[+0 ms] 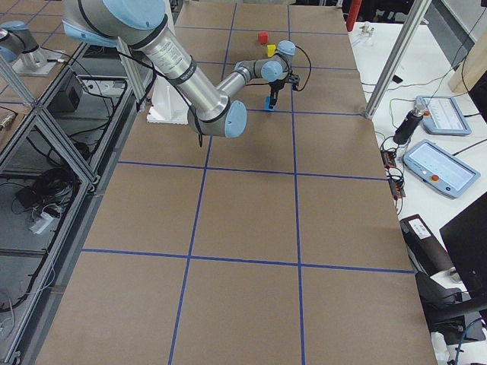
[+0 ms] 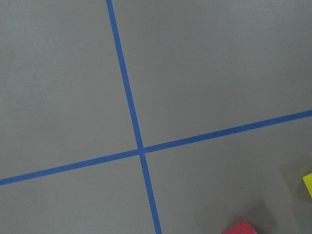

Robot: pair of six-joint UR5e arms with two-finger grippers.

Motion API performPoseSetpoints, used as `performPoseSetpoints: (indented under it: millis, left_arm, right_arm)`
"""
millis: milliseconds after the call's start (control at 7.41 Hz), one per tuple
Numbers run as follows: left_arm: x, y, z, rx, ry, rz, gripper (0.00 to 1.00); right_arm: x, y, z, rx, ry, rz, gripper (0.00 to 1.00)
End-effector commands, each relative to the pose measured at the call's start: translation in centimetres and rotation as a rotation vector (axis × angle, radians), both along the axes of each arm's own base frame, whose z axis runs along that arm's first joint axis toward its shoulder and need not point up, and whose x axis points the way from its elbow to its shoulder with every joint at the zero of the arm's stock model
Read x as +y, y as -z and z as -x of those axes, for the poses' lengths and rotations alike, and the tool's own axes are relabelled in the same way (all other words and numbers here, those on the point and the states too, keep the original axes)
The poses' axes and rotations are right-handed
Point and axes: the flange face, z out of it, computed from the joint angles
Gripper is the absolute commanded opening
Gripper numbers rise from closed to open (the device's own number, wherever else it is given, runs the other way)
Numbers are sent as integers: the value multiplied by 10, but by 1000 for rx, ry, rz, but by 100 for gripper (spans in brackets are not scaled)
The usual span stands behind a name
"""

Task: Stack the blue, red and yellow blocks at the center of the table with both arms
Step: 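Carry the blue cube with the right gripper to the table center and release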

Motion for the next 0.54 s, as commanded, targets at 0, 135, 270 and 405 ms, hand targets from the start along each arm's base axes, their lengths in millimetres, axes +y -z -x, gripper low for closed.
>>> performPoseSetpoints:
  millis: [0, 135, 270, 405]
  left_arm:
    - [0, 0, 0, 0, -1, -2, 100]
    - [0, 0, 0, 0, -1, -1, 100]
    - [0, 0, 0, 0, -1, -1, 100]
    - [-2, 3, 0, 1, 6, 1, 100]
  right_arm:
    - [0, -8, 0, 6, 2, 0, 32]
    - [3, -10, 3, 12, -1, -10, 98]
    - [6, -10, 6, 19, -5, -21, 99]
    - [5, -7, 4, 14, -5, -25, 99]
